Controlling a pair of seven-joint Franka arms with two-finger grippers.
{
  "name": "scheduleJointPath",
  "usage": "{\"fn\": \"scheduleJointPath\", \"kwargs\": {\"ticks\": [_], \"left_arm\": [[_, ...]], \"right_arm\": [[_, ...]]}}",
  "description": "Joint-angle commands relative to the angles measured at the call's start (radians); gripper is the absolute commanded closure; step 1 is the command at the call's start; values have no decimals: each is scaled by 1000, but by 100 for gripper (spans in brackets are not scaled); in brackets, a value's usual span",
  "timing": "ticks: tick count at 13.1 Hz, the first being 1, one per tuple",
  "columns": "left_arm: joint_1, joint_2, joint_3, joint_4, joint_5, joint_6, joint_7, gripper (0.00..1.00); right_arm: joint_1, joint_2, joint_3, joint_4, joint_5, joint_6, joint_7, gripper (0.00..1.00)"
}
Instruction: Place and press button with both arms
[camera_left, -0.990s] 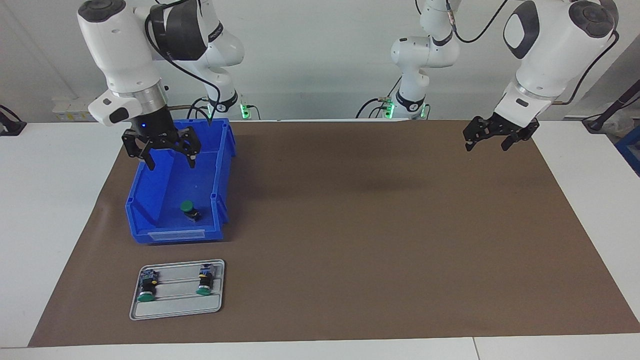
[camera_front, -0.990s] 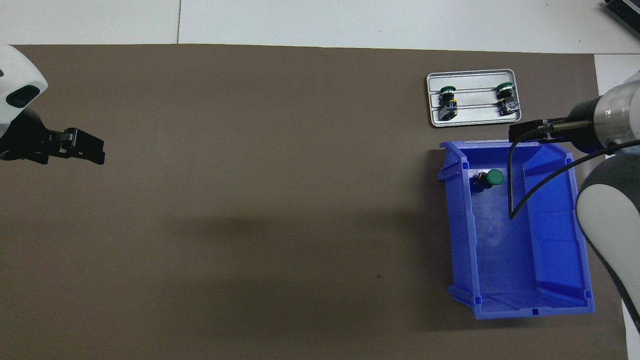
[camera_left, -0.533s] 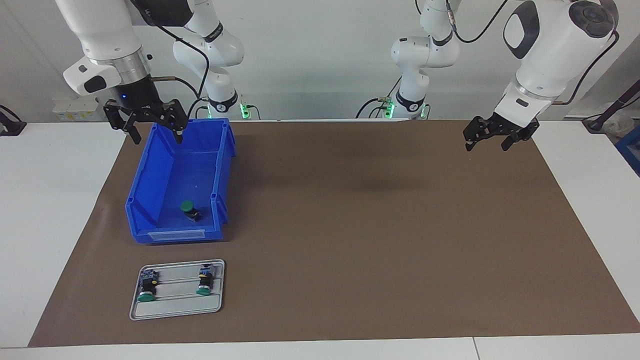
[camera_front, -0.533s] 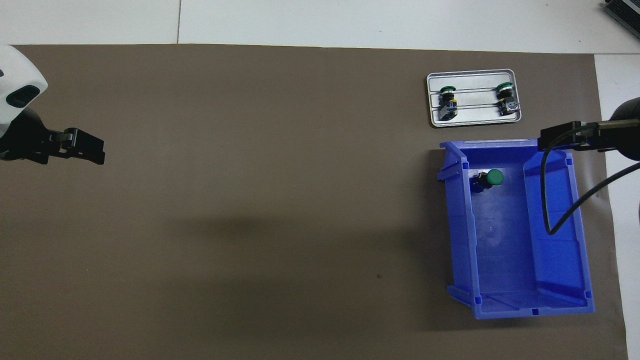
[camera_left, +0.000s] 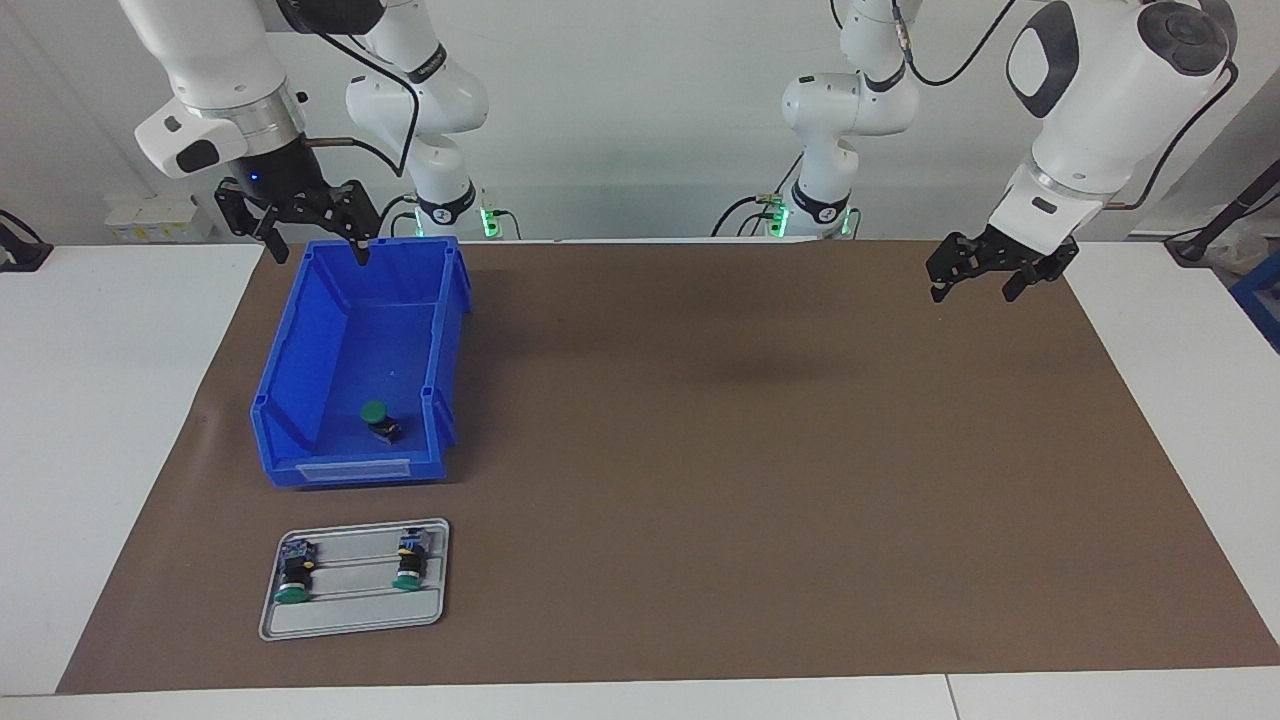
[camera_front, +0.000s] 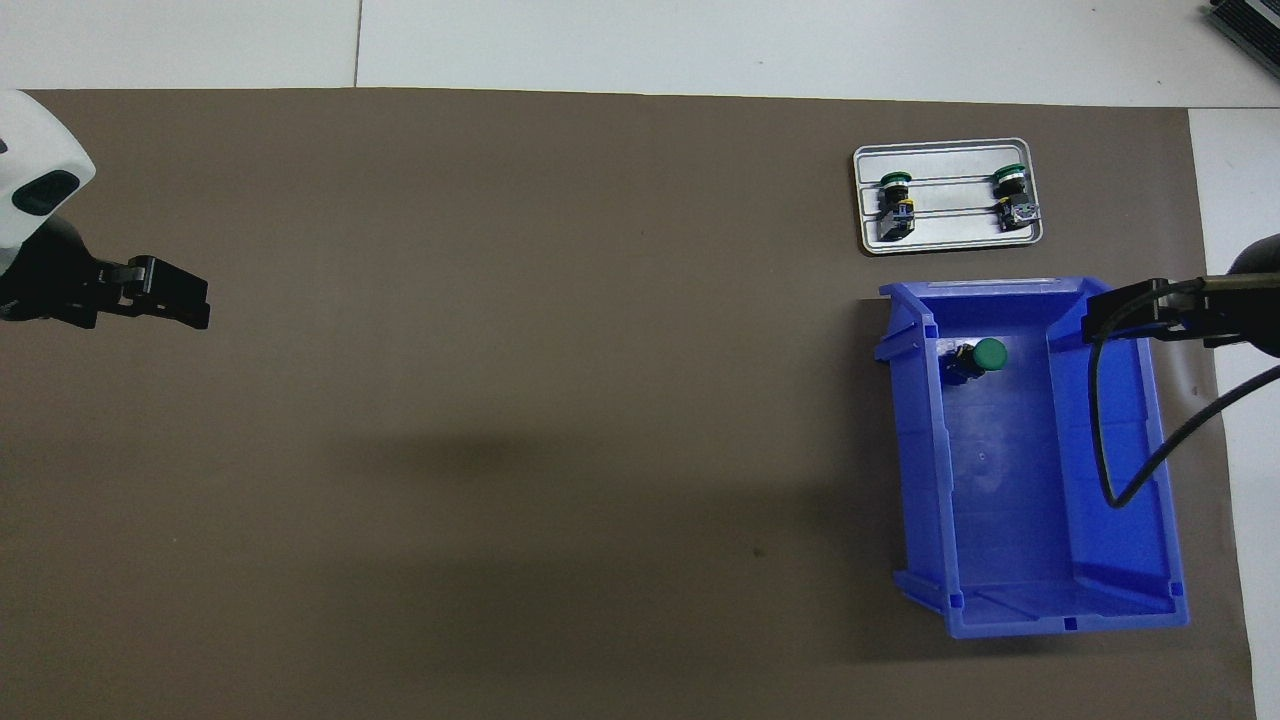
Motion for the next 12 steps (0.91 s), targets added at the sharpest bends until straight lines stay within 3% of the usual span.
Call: {"fn": "scheduleJointPath", "kwargs": {"ticks": [1,12], "left_arm": [[12,-24,-7,-26,1,-6,11,0],[12,-24,-7,-26,1,-6,11,0]], "right_arm": [[-9,-31,6,-35,8,-7,17,0],[-9,-40,6,-52,8,-1,31,0]]}}
